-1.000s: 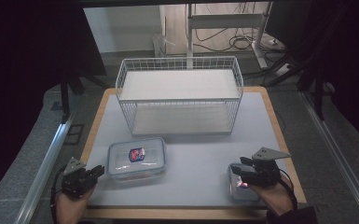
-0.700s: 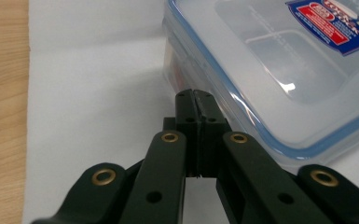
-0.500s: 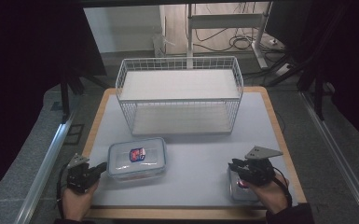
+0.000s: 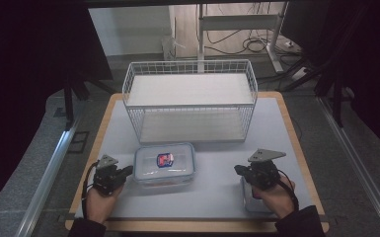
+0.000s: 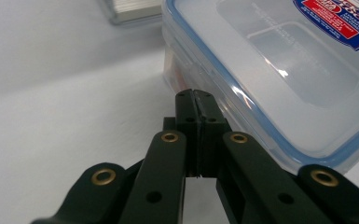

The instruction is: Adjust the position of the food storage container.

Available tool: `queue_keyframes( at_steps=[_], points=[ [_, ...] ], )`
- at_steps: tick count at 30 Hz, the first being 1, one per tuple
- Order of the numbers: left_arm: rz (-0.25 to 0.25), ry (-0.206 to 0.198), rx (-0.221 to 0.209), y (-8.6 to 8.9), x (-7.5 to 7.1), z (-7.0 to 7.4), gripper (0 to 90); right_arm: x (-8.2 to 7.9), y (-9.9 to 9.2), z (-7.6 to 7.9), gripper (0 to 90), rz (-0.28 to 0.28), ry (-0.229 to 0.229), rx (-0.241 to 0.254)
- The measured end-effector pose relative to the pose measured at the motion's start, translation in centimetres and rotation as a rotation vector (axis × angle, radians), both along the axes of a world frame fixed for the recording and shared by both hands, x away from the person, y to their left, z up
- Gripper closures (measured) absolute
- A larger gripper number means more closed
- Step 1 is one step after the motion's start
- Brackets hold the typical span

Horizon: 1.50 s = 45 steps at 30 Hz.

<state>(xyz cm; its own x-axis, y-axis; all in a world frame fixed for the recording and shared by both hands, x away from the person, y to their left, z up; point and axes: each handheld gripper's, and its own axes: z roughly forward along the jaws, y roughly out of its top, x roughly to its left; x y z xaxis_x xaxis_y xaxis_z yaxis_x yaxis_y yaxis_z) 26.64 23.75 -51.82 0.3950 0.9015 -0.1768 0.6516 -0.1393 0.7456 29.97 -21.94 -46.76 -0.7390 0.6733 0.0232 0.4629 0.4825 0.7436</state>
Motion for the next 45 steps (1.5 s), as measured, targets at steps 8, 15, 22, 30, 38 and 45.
queue_keyframes(
  at_steps=[8,15,22,30,38,45],
  points=[
    [-0.042,-0.002,0.003,-2.0,1.6,0.1,89.8,1.3,0.9,-0.4,88.1,-0.006,0.039,0.018],
    [-0.07,-0.001,-0.011,-3.8,2.9,0.1,89.8,2.5,2.3,-0.8,87.9,-0.007,0.065,0.002],
    [-0.105,-0.003,-0.015,-5.4,3.7,0.2,89.8,3.4,3.1,-0.9,87.4,-0.015,0.07,-0.017],
    [-0.132,-0.008,-0.016,-5.9,3.6,0.1,89.7,2.4,2.5,-0.5,86.6,-0.009,0.056,-0.039],
    [-0.129,-0.026,-0.019,-5.4,3.3,0.4,89.6,-3.4,0.1,-0.3,87.4,0.021,0.081,-0.017],
    [-0.134,-0.022,-0.017,-5.5,3.2,0.3,88.9,-7.1,-0.1,-1.2,87.3,0.058,0.107,-0.02]
  ],
)
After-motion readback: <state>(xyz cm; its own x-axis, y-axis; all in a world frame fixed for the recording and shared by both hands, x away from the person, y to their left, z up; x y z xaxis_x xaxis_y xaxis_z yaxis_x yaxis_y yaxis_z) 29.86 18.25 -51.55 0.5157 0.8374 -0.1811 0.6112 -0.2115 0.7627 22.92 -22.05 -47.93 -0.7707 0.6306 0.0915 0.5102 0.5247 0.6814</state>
